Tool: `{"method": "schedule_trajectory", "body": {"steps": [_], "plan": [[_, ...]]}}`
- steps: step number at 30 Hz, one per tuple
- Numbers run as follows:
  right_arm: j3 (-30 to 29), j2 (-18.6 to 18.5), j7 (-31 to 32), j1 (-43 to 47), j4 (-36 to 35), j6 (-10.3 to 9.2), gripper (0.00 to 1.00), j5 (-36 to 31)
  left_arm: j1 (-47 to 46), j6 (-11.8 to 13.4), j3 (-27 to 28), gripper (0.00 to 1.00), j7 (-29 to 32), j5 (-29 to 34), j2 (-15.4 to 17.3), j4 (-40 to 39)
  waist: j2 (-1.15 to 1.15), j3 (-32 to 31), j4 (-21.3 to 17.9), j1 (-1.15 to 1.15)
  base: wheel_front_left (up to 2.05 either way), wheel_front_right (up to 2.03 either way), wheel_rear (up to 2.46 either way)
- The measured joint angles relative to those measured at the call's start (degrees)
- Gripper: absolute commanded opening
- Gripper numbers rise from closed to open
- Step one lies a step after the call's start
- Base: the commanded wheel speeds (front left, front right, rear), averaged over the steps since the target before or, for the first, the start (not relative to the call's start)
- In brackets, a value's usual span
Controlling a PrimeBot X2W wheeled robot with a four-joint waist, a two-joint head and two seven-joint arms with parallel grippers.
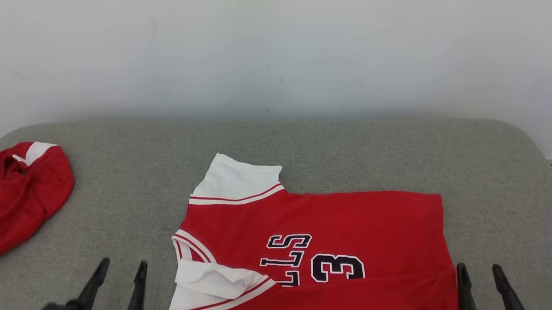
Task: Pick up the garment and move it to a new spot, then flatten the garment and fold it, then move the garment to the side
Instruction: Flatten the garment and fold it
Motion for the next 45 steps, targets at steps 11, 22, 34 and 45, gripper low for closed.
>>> {"method": "schedule_trajectory", "body": {"steps": [11,22,34,45], "plan": [[2.09,-8.12,8.65,-18.16,9.32,0.00,1.00,5.14,-26.58,-1.76,-5.79,1.00,12.89,-6.20,6.00,6.98,0.00,5.17,-2.15,0.01,0.00,0.00,0.00],[9.29,-9.33,17.11,-41.72,27.97,0.00,1.00,8.05,-52.04,-1.89,-16.58,1.00,21.99,-14.36,11.03,23.17,0.01,17.24,-4.35,0.02,0.00,0.00,0.00],[19.39,-6.80,19.38,-56.32,40.10,0.00,1.00,10.01,-65.80,-1.89,-26.51,1.00,26.74,-19.31,13.21,38.53,0.02,26.77,-7.58,0.03,0.00,0.00,0.00],[24.72,-5.14,17.29,-61.94,45.65,0.00,1.00,13.44,-71.20,-1.89,-31.85,1.00,25.92,-22.19,12.66,45.10,0.02,30.80,-10.63,0.01,0.00,0.00,0.00]]}}
